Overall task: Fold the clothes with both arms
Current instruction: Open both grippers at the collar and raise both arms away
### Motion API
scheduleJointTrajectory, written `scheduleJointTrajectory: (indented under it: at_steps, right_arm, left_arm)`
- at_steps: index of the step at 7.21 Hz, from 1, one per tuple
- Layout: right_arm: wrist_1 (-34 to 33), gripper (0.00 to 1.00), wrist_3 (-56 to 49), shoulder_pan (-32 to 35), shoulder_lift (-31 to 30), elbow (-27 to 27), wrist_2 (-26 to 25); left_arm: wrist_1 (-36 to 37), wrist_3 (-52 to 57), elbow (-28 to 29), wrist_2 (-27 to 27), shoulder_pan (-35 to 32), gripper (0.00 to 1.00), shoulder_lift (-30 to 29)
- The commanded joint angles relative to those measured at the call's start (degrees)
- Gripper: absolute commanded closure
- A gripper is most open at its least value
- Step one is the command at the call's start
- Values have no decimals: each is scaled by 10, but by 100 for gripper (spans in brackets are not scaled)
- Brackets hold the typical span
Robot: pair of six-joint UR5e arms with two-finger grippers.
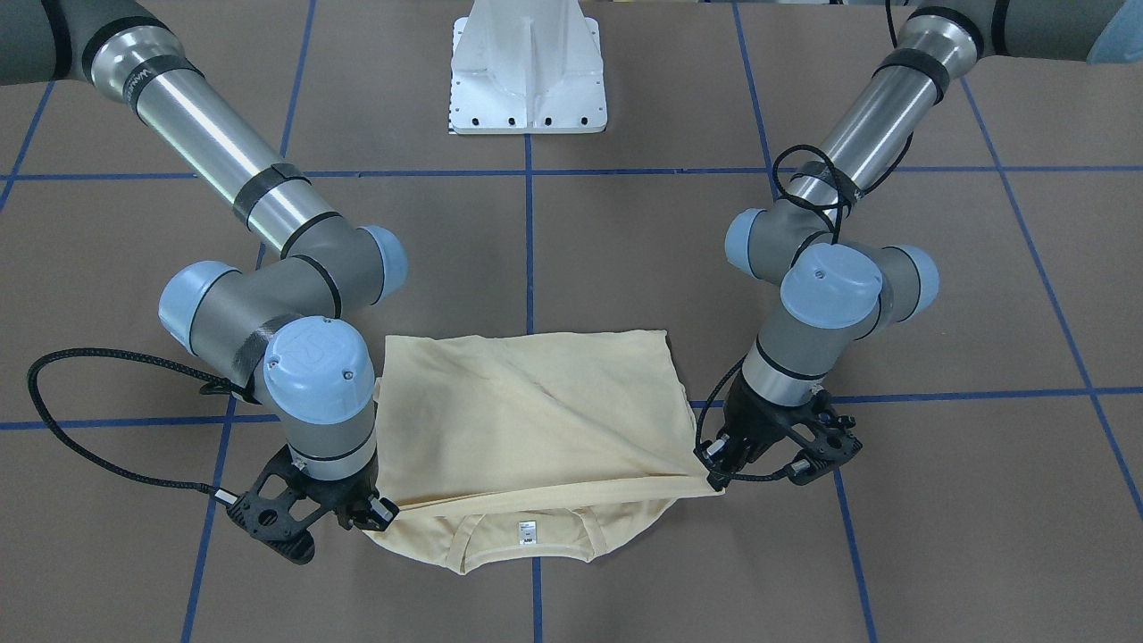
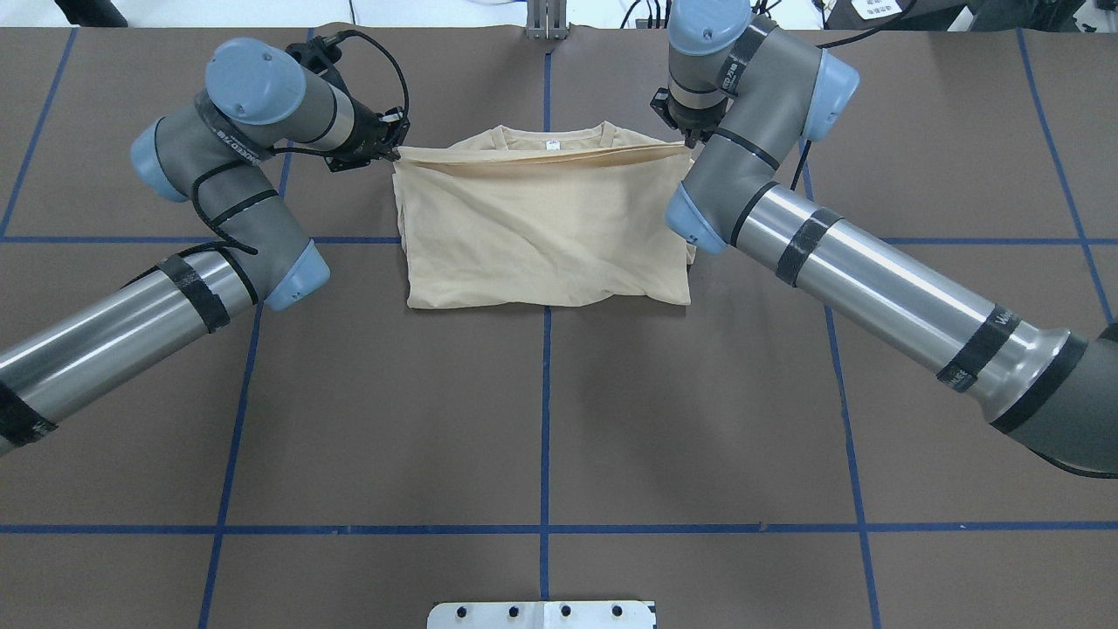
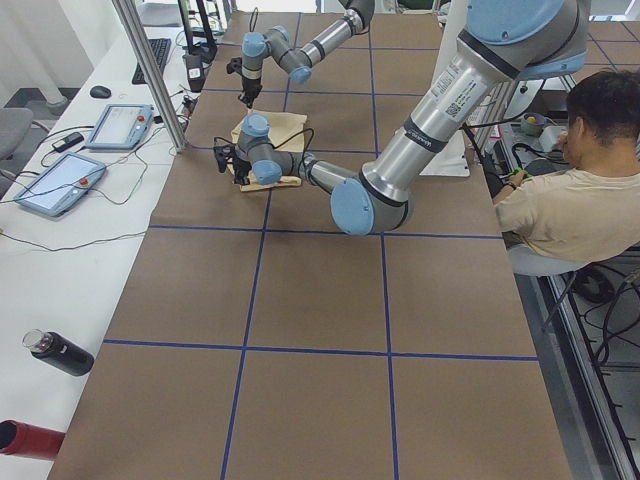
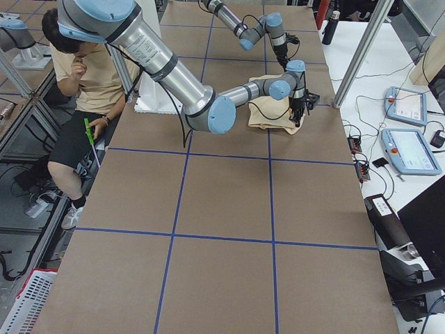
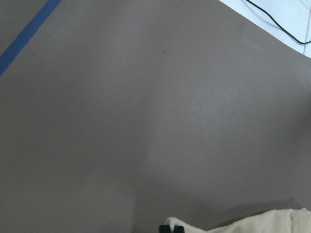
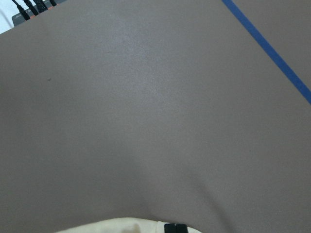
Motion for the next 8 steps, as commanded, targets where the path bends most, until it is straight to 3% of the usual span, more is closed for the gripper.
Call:
scheduleJointTrajectory:
  at_steps: [1,2,3,5,8]
  right_arm:
    - [0,96,-2,-2,5,-3,-1]
    - [0,42,-6,-2,6,-3,-1]
    - [0,10,-8,-2,9,-3,-1]
    - [0,9,-14,0,12,-1,-1]
    - [4,9,-12,7,-38,75,10]
  left_arm:
    - [-12,0,4,2,2,62,4]
    - [-26,1,11,2,1,54,5]
    - [-27,1,11,2,1,49,5]
    - [-39,18,3,-3,-13,45,4]
    - [-33,21,-58,-69,-43,43,25]
